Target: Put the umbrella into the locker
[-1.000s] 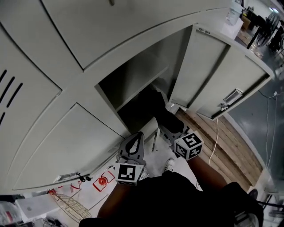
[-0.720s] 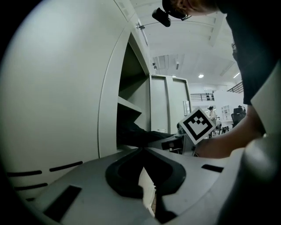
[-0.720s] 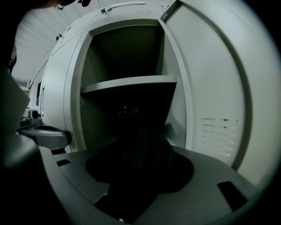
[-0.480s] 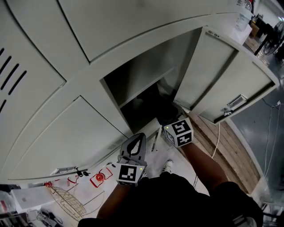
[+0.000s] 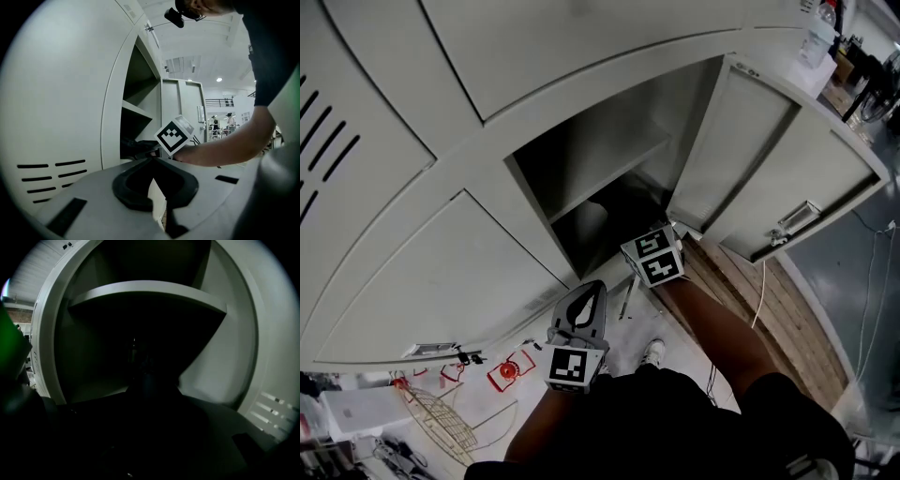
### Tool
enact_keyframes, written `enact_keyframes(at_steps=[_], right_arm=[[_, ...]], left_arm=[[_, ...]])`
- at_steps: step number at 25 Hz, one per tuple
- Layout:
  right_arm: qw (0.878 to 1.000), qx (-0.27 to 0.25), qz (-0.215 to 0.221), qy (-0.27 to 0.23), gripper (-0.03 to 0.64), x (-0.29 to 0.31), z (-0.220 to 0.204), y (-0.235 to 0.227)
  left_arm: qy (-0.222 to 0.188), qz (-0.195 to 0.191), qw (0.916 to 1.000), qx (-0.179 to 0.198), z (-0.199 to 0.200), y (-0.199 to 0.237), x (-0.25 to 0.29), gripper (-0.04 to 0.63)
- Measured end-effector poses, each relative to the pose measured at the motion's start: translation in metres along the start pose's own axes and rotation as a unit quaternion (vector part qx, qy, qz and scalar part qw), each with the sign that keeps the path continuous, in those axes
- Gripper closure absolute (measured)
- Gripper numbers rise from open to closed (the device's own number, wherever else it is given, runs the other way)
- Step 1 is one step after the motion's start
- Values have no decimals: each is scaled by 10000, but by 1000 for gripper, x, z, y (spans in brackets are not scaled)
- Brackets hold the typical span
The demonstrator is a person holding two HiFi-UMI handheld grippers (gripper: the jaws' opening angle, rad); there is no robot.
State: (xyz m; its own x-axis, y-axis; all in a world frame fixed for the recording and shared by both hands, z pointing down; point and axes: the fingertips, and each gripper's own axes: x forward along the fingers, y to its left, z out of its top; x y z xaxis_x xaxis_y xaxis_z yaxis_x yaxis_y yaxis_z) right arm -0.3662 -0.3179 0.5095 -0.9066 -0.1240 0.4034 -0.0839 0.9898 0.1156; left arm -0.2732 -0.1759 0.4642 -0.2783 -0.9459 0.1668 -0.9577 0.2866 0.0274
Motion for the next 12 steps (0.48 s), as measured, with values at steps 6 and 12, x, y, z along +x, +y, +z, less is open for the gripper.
enact_keyframes(at_steps=[6,12], right_arm=[[9995,-57,24,305,399,13,-3,1],[9984,-352,-30,449,375,17,-2,4]], left_arm=[[2,98,9999,-78,-1,3,0,597],[-77,27,9999,-120,2,4,4,597]])
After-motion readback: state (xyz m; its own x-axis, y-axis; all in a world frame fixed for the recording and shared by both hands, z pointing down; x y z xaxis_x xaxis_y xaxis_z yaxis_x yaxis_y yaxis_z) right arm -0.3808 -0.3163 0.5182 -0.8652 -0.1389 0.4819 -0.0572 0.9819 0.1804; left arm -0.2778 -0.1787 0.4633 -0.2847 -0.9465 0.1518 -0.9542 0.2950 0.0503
